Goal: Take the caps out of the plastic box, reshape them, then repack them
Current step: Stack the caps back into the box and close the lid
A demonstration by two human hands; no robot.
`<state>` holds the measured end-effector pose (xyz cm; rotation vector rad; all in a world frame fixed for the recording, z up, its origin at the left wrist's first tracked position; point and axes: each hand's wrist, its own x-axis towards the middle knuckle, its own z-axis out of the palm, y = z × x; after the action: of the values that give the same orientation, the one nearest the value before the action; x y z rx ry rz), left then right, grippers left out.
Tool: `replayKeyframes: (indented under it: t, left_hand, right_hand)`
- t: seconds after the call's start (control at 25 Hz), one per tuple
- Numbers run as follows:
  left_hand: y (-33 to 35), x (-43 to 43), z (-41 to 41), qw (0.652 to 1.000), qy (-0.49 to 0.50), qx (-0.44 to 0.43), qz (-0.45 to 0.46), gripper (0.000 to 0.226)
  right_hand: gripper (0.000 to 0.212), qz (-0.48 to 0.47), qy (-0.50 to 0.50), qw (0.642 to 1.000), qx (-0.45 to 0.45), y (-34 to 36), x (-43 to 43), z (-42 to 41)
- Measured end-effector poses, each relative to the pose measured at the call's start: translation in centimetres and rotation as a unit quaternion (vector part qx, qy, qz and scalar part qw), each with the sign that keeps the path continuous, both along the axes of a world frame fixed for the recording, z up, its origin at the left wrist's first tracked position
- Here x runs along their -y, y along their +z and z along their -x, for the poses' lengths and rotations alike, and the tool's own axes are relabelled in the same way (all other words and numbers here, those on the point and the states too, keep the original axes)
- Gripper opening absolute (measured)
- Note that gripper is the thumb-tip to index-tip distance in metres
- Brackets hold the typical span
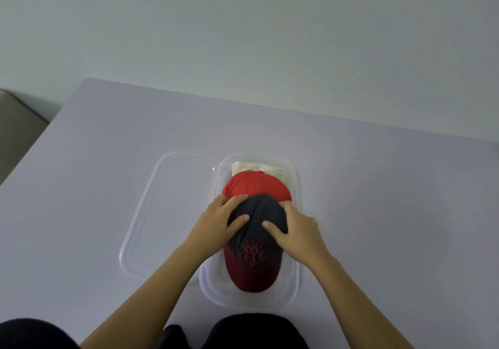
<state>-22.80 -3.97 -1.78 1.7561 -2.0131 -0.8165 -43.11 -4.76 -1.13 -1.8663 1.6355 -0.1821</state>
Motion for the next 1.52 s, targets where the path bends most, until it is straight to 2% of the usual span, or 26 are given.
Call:
replayKeyframes:
  t: [0.08,0.16,0.24,0.32,0.4,0.48,0.56,0.6,0.76,0.92,1.0,1.12,1.2,1.28,1.36,1.4,1.44,1.52]
  left_hand:
    - [-0.5,-0.3,0.8,0.999,0.015,0.028,0.006,0.05]
    - [-0.5,-0.9,0.8,0.999,0.036,0.0,0.013,0.053]
    - [-0.1,-1.3,-1.0,0.99,0.112,-0.062,0.055,0.053]
    - [-0.6,-1.4,-4.6,0.967,0.235,-0.057,0.076,0.051]
    - [-2.2,-2.2,-9.0,0.936,0.352,-0.006,0.0,0.059]
    - [-4.1,-3.7,-12.3,0.896,0.42,0.066,-0.13,0.077]
    - [-5.4,-5.0,-13.8,0.872,0.421,0.107,-0.227,0.087]
    - [-5.7,-5.3,-14.0,0.872,0.41,0.109,-0.243,0.087]
    - [-5.7,-4.9,-15.0,0.885,0.41,0.058,-0.215,0.08]
    - [-2.2,-4.8,-16.2,0.874,0.435,-0.179,-0.123,0.052]
    - [0.7,-3.8,-16.6,0.885,0.416,-0.202,-0.051,0.055]
    - [5.8,-1.6,-16.7,0.9,0.393,-0.174,0.075,0.061]
    - [9.7,-0.8,-15.6,0.888,0.364,-0.254,0.12,0.067]
    - [12.7,-0.7,-13.0,0.871,0.32,-0.358,0.106,0.082]
    - [13.3,-1.1,-9.5,0.868,0.296,-0.393,0.06,0.092]
    - [12.5,-1.4,-7.8,0.867,0.292,-0.402,0.028,0.09]
    - [11.4,-1.8,-6.1,0.864,0.289,-0.413,-0.011,0.084]
    - [8.7,-2.8,-3.4,0.857,0.293,-0.416,-0.083,0.073]
  right_hand:
    - [0.051,0.006,-0.002,0.999,-0.05,-0.5,0.2,-0.2]
    - [0.058,0.03,0.0,0.997,-0.067,-0.5,-0.6,-0.1]
    - [0.063,0.092,-0.031,0.994,-0.039,-0.1,-1.9,0.4]
    - [0.061,0.118,-0.105,0.987,0.003,0.0,-3.8,0.7]
    - [0.06,0.052,-0.196,0.978,0.049,-0.6,-6.1,0.7]
    - [0.06,-0.039,-0.237,0.968,0.075,-1.5,-8.4,0.1]
    - [0.055,-0.08,-0.246,0.962,0.091,-2.1,-10.0,-0.7]
    - [0.051,-0.08,-0.256,0.959,0.096,-2.3,-10.3,-1.0]
    - [0.045,-0.044,-0.276,0.957,0.079,-3.1,-10.4,-1.4]
    - [0.048,-0.06,-0.274,0.957,0.08,-3.1,-10.5,-1.1]
    - [0.051,-0.06,-0.274,0.957,0.078,-2.8,-10.3,-1.0]
    - [0.056,0.057,-0.251,0.96,0.11,-0.8,-9.0,-1.6]
    - [0.055,0.101,-0.241,0.946,0.194,2.4,-7.3,-2.7]
    - [0.058,0.088,-0.227,0.918,0.314,6.3,-5.6,-3.7]
    - [0.067,0.036,-0.212,0.877,0.43,9.2,-4.1,-4.2]
    - [0.073,0.017,-0.207,0.869,0.45,9.7,-3.5,-4.1]
    - [0.079,0.008,-0.204,0.877,0.436,9.6,-2.9,-3.7]
    - [0.079,-0.004,-0.22,0.909,0.353,7.8,-2.6,-2.5]
